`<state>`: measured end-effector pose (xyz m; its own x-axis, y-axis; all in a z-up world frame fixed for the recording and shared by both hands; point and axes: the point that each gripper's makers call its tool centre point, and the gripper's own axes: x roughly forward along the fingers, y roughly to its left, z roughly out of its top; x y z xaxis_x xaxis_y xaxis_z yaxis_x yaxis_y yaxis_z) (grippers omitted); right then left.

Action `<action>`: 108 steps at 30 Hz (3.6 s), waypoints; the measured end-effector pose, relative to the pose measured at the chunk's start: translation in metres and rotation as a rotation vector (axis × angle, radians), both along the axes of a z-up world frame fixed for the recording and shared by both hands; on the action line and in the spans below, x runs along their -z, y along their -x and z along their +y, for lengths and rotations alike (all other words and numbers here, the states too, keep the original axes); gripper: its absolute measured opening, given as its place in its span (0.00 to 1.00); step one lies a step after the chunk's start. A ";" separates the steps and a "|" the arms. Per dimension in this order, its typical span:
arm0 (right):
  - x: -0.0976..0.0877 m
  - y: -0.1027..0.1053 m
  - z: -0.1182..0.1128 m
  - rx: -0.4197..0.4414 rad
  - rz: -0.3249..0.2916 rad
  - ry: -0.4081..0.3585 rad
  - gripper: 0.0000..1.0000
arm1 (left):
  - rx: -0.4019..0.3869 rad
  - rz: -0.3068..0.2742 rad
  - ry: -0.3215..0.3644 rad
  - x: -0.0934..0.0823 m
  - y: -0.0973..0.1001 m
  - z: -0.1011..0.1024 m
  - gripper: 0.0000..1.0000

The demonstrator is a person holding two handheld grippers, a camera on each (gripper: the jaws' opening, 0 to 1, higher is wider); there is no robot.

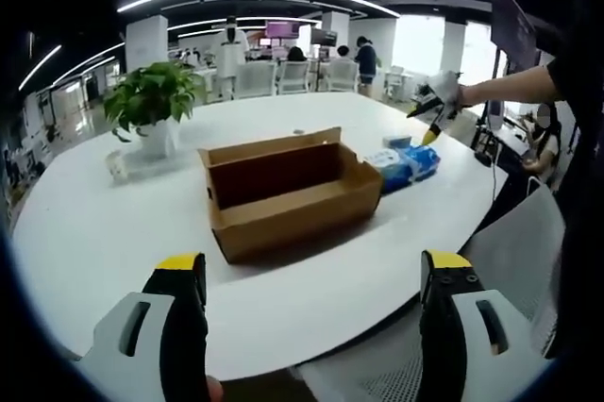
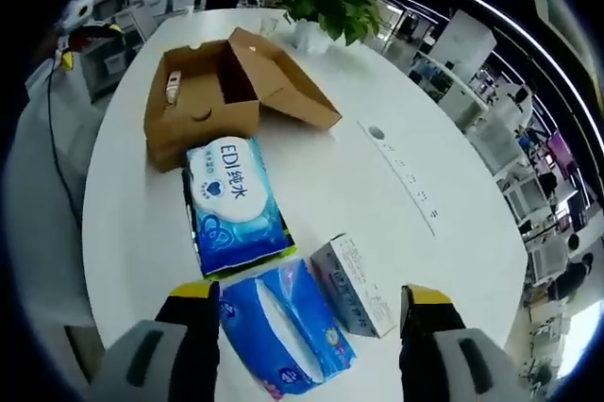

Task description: Operate the shoe box by opening the lid, removing the specified soft item, and placing it in the target area until the item is outside and the box remains undamaged.

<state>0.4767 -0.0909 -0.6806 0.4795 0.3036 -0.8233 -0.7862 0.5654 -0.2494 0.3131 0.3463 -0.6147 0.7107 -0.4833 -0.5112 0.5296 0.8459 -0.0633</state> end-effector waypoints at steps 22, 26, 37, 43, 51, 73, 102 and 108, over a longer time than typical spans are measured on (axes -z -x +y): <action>-0.031 0.035 0.029 0.186 -0.084 -0.211 0.99 | 0.046 -0.011 -0.037 -0.006 -0.015 0.010 0.94; -0.035 0.040 0.029 0.233 -0.105 -0.244 0.99 | 0.055 -0.013 -0.044 -0.007 -0.021 0.011 0.94; -0.044 0.053 0.035 0.306 -0.149 -0.310 0.99 | 0.076 -0.023 -0.066 -0.010 -0.038 0.018 0.94; -0.047 0.065 0.042 0.320 -0.160 -0.336 0.99 | 0.089 -0.024 -0.087 -0.009 -0.044 0.023 0.94; -0.052 0.083 0.047 0.345 -0.180 -0.366 0.99 | 0.116 -0.017 -0.116 -0.008 -0.053 0.026 0.93; -0.045 0.132 0.065 0.355 -0.179 -0.425 0.99 | 0.203 -0.054 -0.223 -0.015 -0.099 0.026 0.87; -0.049 0.176 0.084 0.381 -0.221 -0.407 0.99 | 0.411 0.033 -0.358 0.024 -0.160 0.003 0.70; -0.049 0.184 0.095 0.377 -0.215 -0.429 0.98 | 0.473 0.089 -0.408 0.046 -0.163 0.004 0.61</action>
